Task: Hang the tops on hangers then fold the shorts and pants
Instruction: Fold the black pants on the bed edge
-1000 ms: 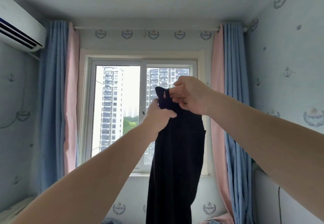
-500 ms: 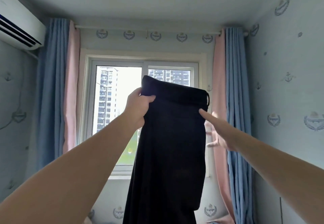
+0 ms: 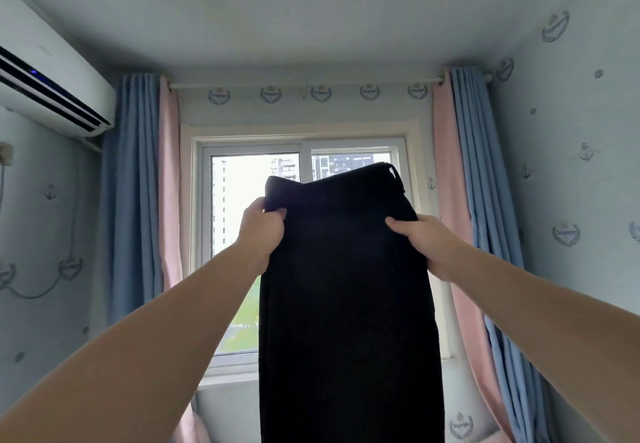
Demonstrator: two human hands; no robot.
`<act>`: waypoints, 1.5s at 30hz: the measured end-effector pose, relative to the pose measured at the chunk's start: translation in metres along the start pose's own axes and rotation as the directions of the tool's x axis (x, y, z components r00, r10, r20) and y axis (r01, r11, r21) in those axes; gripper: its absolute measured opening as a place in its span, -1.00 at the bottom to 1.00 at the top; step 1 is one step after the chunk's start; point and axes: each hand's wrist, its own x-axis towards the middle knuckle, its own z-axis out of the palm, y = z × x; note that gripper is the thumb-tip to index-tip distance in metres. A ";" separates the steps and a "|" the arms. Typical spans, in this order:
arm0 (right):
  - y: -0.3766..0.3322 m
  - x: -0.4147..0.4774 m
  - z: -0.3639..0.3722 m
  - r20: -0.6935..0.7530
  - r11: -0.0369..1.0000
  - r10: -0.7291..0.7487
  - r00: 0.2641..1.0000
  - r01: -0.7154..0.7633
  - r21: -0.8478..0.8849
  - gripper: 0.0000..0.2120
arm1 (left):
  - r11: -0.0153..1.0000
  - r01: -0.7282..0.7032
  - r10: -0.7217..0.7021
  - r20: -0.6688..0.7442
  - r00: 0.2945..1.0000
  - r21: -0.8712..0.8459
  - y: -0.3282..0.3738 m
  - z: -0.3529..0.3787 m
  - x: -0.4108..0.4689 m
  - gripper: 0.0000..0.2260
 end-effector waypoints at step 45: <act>-0.062 -0.318 0.130 -0.001 0.989 0.141 0.990 -0.141 -0.053 -0.89 | 0.947 0.216 -0.186 -0.144 0.972 0.238 0.052 -0.236 -0.276 -0.78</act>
